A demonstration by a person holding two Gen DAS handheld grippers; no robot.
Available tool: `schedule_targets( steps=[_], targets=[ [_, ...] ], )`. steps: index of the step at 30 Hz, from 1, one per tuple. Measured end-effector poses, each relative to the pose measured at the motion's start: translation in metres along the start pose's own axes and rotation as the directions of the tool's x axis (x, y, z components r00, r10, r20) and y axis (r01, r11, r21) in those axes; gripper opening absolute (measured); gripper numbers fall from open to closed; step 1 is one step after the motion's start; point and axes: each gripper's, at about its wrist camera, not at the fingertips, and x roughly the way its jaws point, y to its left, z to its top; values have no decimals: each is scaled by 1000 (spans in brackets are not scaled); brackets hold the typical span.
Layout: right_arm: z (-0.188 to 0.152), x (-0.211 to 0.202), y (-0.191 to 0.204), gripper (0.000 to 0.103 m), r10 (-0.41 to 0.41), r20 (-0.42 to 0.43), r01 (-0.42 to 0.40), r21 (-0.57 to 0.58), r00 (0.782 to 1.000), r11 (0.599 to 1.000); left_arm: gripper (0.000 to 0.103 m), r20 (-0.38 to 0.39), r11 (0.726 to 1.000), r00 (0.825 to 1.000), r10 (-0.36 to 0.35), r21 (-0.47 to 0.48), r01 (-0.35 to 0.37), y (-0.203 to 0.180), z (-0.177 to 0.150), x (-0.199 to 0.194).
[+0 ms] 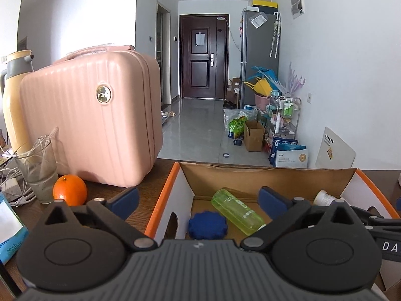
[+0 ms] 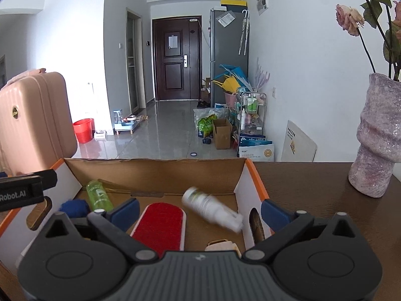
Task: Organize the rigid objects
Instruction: 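Release the blue cap into the box with left tool while right tool drops the spray bottle, then withdraw both open tools from the red box toward the caps on the table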
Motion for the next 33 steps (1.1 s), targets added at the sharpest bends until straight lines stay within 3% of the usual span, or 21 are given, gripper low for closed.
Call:
schedule_targets(
  steps=[14,33],
  targets=[
    [-4,-13,-2,103,-2,25,3,-2,1000,1000,103,12,1000,1000,-6,-29,6,6,2,-12],
    [-20,-70,-13,103,-6,96,8,-20,995,1000,103,68,999,997,-22,-37,24,12,-10,-67]
  ],
)
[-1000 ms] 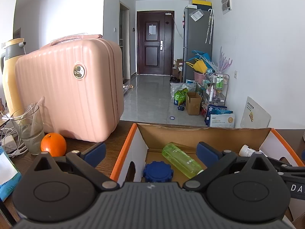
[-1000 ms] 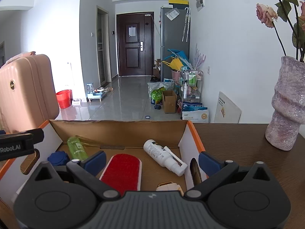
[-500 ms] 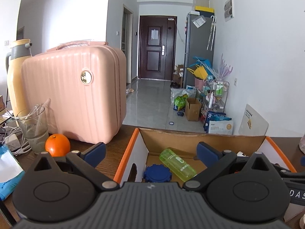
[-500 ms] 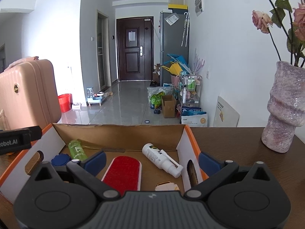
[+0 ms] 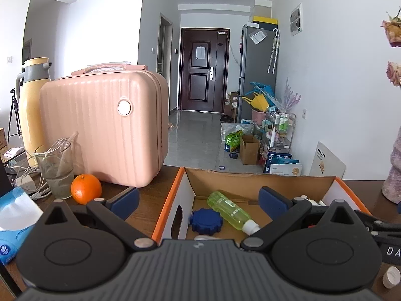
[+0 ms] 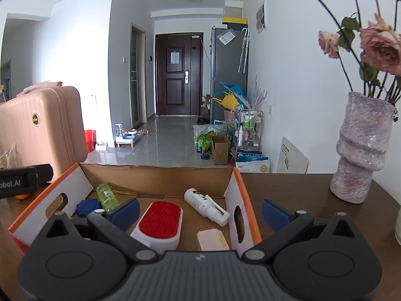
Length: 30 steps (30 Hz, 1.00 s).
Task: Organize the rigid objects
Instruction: 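Withdraw both open tools from the red box toward the caps on the table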
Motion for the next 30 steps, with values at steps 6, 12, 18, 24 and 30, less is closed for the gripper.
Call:
schedule_targets(
  steps=[6,12,18,24,30],
  targets=[
    [-9,-25,-3,103,-6,14,6,-20,1000,1000,103,-2,1000,1000,-7,-5,7,4,-10,-21],
    [-20,-48,-5,103,-2,17,2,-37,1000,999,103,5,1000,1000,-14,-4,14,5,-19,-46],
    [-36,-70,-8,103,-6,9,6,-57,1000,998,103,6,999,999,-36,-2,36,5,-32,-70],
    [-51,-93,-15,103,-9,5,9,-53,1000,999,103,-8,998,998,-55,10,55,1,-46,-92],
    [-72,-106,-21,103,-14,-19,13,-49,1000,999,103,-27,997,997,-67,24,68,-3,-60,-109]
  ],
)
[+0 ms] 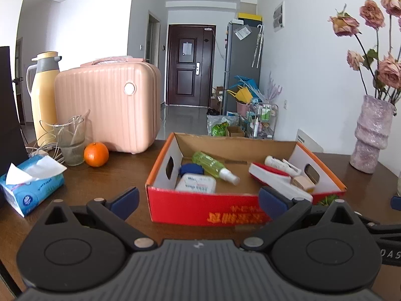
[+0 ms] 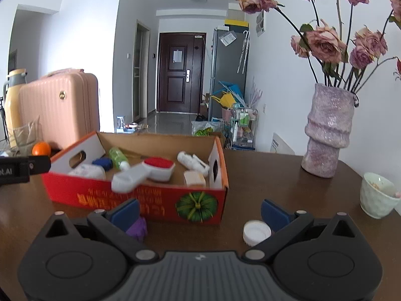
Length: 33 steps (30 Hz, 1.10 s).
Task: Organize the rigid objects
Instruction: 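Withdraw both open tools from the red box toward the caps on the table, then move the right tool to the white bottle cap and grasp it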
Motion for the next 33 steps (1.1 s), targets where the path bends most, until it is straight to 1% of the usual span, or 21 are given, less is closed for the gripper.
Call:
schedule_targets(
  steps=[13,20,26,33],
  targets=[
    [-28,-31,-10,103,4,-14,-3,31,1000,1000,103,-35,999,999,-25,20,25,-13,-25,-28],
    [-41,-42,-16,103,-4,-23,5,53,1000,999,103,-55,999,998,-42,24,43,-19,-34,-36],
    [-49,-43,-24,103,-26,-37,29,75,999,997,103,-73,998,996,-54,30,56,-22,-39,-34],
    [-49,-34,-34,103,-31,-34,34,103,999,994,103,-99,998,993,-56,4,57,-18,-40,-27]
  ],
)
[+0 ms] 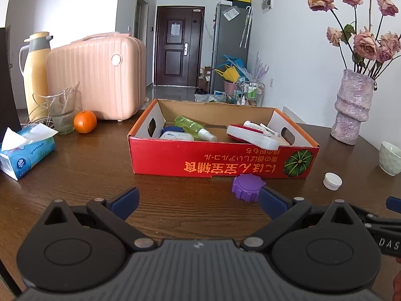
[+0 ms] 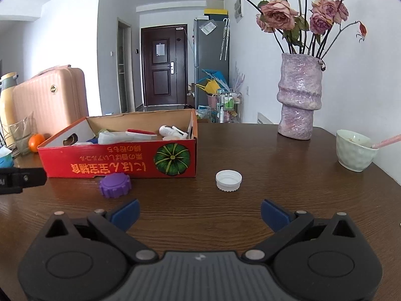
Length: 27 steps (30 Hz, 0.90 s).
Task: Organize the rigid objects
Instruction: 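Move the right tool to the white bottle cap and grasp it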
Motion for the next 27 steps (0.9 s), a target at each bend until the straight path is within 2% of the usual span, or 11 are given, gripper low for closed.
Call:
schedule_targets(
  steps=[5,8,14,24,25,27],
  targets=[
    [5,24,-12,103,-19,0,19,-14,1000,1000,103,-7,1000,1000,1,3,-1,-2,1,4],
    [9,47,-20,97,-34,-40,33,-26,999,999,103,-12,1000,1000,4,1,-4,-2,2,6],
    [20,90,-36,95,-72,-94,70,-26,993,997,103,-20,1000,1000,11,-7,-11,-2,4,14],
    [33,141,-47,91,-62,-170,64,4,983,998,103,-38,1000,999,23,-7,-23,-3,4,24],
    [34,144,-47,88,-60,-172,62,4,983,998,103,-38,1000,999,23,-7,-24,-3,4,25],
    [34,149,-45,75,-50,-188,51,-2,981,999,103,-40,1000,999,26,-5,-26,-4,4,27]
  ],
)
